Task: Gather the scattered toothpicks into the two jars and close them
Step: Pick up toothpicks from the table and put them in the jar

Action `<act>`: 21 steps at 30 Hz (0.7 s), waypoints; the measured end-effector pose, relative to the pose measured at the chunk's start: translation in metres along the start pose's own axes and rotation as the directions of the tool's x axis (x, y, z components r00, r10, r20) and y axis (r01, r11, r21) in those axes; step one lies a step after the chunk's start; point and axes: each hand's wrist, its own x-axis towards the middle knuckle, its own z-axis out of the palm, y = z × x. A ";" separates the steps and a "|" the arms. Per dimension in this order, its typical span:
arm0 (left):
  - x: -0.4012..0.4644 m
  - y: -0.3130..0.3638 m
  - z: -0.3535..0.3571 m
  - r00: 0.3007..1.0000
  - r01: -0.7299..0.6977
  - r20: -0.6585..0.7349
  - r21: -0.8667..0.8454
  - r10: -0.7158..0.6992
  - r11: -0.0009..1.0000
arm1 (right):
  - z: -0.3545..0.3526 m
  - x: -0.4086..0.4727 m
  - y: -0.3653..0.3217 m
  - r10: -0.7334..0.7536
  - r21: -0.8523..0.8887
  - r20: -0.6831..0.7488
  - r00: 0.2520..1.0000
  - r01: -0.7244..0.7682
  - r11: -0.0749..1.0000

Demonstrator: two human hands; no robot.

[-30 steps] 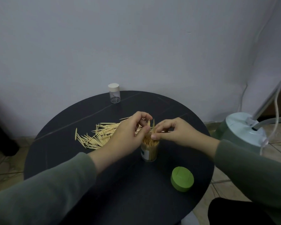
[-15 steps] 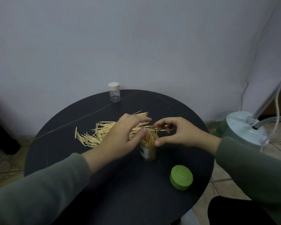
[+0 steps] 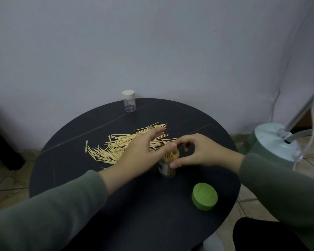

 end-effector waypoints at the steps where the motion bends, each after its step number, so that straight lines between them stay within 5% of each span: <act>1: 0.001 0.000 0.000 1.000 0.024 -0.008 -0.047 -0.025 0.999 | 0.000 0.000 0.000 -0.001 0.004 0.000 1.000 0.001 1.000; 9: 0.000 0.006 0.002 0.966 -0.238 -0.067 0.161 0.252 0.958 | 0.001 0.002 0.003 -0.016 0.020 0.010 1.000 0.016 1.000; 16: 0.002 0.005 -0.001 0.911 -0.390 0.033 0.392 0.411 0.833 | 0.003 0.001 0.004 -0.018 0.060 -0.003 1.000 0.018 0.998; 21: 0.003 0.000 -0.010 0.864 -0.503 0.174 0.328 0.472 0.799 | 0.003 0.001 0.005 -0.052 0.073 -0.009 0.999 0.053 0.996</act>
